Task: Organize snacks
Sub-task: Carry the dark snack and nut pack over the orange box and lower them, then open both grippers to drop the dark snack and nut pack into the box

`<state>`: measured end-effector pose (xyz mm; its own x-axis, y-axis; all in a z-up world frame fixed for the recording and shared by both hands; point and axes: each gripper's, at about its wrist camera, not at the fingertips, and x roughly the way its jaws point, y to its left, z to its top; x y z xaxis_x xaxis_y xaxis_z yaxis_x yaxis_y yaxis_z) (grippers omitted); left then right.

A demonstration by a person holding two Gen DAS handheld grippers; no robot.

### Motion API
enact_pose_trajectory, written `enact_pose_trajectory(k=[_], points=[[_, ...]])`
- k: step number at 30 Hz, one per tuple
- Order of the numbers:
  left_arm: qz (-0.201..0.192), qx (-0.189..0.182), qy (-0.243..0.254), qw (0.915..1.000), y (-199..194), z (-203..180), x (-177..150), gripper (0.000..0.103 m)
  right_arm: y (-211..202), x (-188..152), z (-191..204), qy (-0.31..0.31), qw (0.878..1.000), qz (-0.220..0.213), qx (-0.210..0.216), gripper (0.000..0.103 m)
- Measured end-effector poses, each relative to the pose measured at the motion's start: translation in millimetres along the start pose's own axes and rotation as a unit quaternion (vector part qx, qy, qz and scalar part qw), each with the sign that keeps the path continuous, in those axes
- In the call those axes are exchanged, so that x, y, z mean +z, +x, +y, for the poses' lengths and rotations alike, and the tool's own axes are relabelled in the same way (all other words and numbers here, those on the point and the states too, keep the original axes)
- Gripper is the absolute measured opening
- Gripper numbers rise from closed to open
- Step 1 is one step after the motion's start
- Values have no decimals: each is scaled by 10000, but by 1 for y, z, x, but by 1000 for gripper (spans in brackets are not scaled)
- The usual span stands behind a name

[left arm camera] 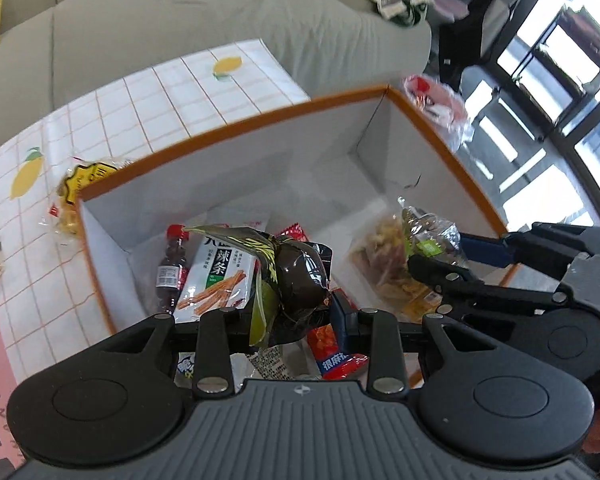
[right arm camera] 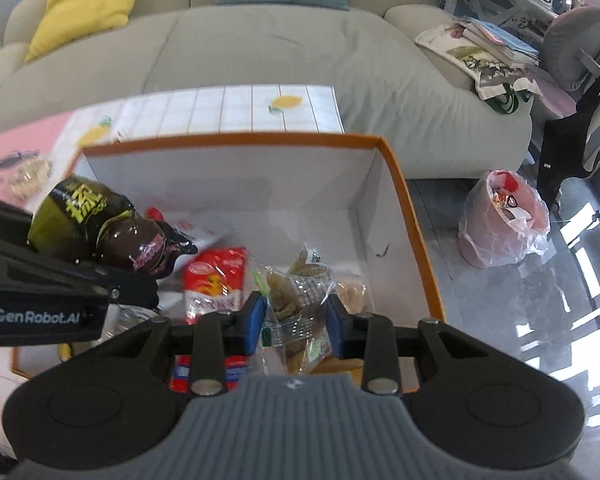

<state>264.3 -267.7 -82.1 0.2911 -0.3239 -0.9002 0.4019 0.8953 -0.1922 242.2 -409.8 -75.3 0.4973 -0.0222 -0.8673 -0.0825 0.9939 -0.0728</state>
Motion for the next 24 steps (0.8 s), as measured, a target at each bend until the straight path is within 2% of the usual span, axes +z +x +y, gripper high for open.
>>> enact_pose_trajectory(k=[8, 15, 18, 24], points=[[435, 121, -86, 9989, 33, 4, -6, 37, 22, -2, 0, -257, 9989, 190, -335, 32], [500, 229, 65, 9985, 30, 3, -14, 39, 28, 1, 1, -337, 9980, 216, -484, 34], [418, 211, 160, 9988, 26, 2, -10, 50, 26, 4, 5, -357, 9976, 203, -553, 34], [248, 202, 165, 9994, 12, 2, -5, 67, 15, 9, 10, -345, 9973, 112, -642, 49]])
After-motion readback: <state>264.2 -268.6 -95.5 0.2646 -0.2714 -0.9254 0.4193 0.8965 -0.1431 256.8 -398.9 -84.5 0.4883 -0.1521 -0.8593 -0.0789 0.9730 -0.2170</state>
